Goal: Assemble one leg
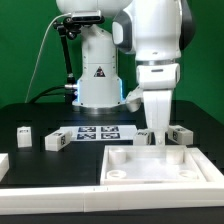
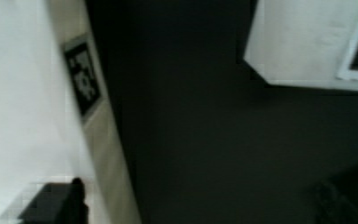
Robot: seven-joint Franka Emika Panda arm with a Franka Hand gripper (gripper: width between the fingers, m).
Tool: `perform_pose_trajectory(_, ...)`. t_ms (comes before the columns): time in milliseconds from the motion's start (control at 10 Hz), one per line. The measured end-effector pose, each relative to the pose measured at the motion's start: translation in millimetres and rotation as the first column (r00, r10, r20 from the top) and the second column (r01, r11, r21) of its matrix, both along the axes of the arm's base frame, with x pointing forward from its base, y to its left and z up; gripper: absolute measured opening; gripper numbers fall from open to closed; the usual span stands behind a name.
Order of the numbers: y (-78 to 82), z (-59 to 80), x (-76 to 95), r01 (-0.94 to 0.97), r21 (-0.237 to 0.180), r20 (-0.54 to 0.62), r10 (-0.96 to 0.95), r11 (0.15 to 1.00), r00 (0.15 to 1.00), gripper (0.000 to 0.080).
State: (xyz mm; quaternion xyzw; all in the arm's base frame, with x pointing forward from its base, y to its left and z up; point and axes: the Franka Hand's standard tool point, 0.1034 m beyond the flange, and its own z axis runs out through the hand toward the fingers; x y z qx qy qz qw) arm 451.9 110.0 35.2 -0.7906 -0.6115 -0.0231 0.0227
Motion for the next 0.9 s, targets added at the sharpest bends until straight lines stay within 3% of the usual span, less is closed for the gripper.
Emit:
perform_pose_trajectory(300,23.0,9.5,-4.7,0.09,0.004,0.009,-0.09,0.996,0.996,0.0649)
perform_pose_trajectory(500,19.4,7.8,-4.8,0.149,0.005,0.001,-0.149,0.989,0.989,0.0649)
perform_pose_trajectory(700,22.4,6.9,-7.1,0.37,0.01,-0.014,-0.37,0.929,0.929,0.0649)
perform_pose_trajectory(900,40.8,0.9,-31.9,0.607,0.018,-0.038,-0.607,0.794,0.794,0.0649)
